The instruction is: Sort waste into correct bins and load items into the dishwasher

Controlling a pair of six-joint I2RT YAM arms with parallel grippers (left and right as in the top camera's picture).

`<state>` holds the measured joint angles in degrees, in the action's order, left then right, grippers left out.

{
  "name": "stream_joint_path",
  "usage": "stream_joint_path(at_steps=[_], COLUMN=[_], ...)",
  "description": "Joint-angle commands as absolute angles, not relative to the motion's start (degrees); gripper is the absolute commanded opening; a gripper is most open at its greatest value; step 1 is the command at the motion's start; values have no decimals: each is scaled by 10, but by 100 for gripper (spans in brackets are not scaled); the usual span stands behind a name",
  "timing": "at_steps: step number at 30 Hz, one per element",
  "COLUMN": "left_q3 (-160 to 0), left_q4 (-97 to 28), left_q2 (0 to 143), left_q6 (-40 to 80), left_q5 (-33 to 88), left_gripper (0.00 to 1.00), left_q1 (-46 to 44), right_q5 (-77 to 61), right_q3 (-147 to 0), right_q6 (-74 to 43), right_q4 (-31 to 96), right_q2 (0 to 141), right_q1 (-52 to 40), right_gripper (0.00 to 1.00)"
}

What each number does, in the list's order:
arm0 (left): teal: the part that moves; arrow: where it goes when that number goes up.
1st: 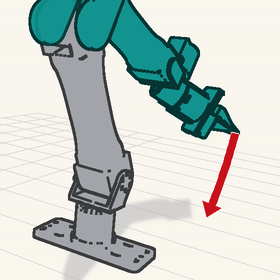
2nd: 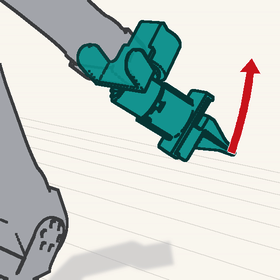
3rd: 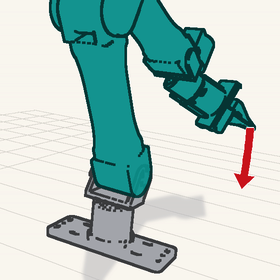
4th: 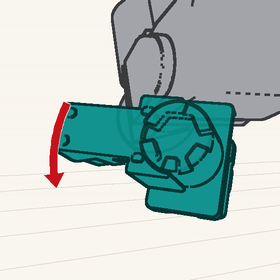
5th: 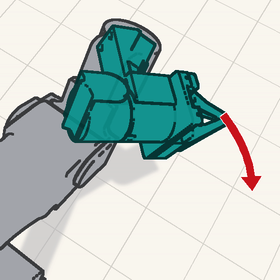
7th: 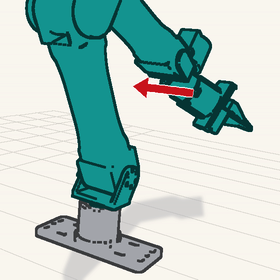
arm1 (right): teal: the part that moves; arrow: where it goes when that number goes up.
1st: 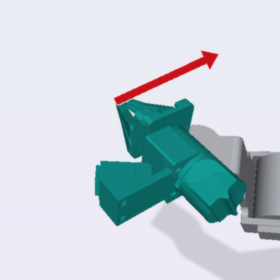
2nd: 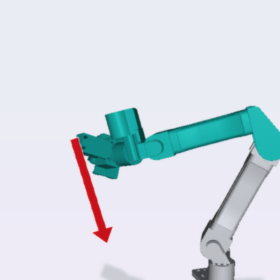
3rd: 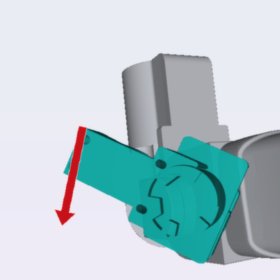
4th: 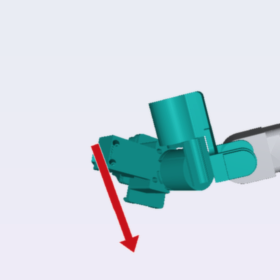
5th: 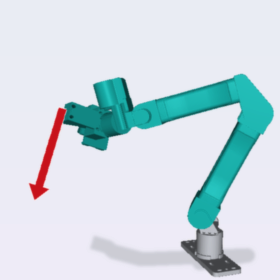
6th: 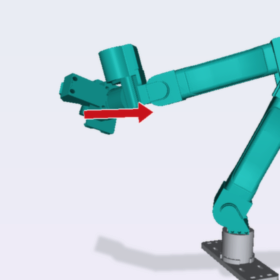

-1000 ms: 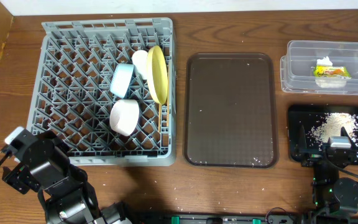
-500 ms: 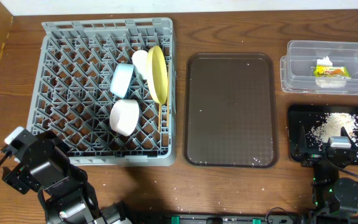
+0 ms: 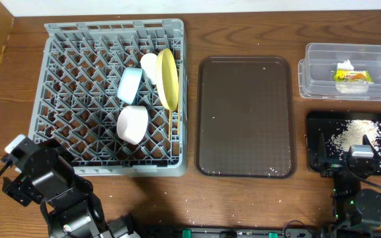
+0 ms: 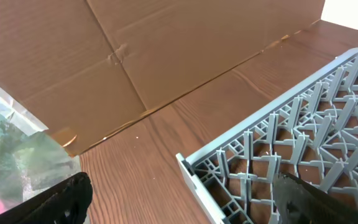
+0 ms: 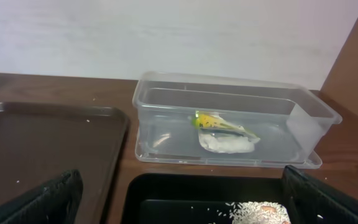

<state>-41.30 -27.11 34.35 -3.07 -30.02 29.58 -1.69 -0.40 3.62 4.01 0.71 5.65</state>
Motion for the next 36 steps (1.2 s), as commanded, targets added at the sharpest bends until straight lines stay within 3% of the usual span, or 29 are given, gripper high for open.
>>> stream_joint_path(at_steps=[1,9,14,20,36], left_q3=[-425,-425,-399,-304,-35], left_q4=[-272,-307,-311,-218,4], left_q2=[342,334,314,259,79], left_q6=[-34,9,97,117,140], left_q5=[-307,-298,-168,-72,-66], left_gripper=[94,94,94,94,94], left_q1=[298,232,163,90,15], right_q5=[-17,-17,-17,-17,-17], right_q3=[-3,-3,-3,-3,-3], right_q6=[44,44,44,44,44], right_q4=[42,42,42,42,42], right_q2=[3,3,3,3,3], right_q1=[62,62,62,62,62], right_gripper=[99,99,99,99,99])
